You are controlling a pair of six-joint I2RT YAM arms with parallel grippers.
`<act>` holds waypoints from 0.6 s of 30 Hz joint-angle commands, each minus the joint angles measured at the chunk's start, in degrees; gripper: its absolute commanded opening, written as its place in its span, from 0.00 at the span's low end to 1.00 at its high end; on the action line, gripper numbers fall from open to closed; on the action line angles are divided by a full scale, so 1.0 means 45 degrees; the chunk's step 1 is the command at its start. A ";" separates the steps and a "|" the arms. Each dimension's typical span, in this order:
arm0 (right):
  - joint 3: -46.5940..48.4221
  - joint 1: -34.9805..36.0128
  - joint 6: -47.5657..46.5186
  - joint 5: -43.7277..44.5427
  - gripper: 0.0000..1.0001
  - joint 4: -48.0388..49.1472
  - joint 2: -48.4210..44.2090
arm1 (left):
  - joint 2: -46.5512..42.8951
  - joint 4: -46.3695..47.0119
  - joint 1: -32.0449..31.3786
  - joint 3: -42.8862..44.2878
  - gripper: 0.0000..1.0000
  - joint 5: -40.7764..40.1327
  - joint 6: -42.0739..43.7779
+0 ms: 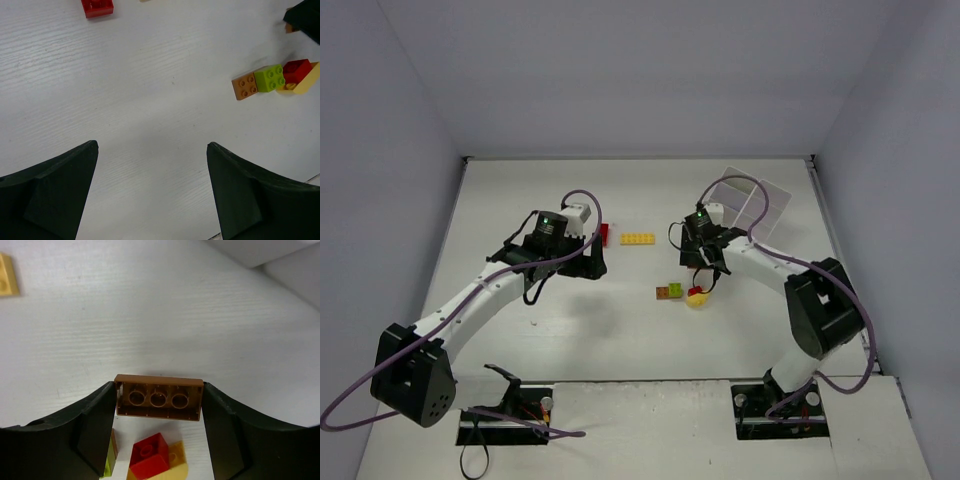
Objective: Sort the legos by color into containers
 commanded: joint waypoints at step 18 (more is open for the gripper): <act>0.2337 -0.4434 0.0040 0.4513 0.18 0.1336 -0.1765 | -0.0439 0.0471 0.0080 0.0348 0.83 0.0190 0.0121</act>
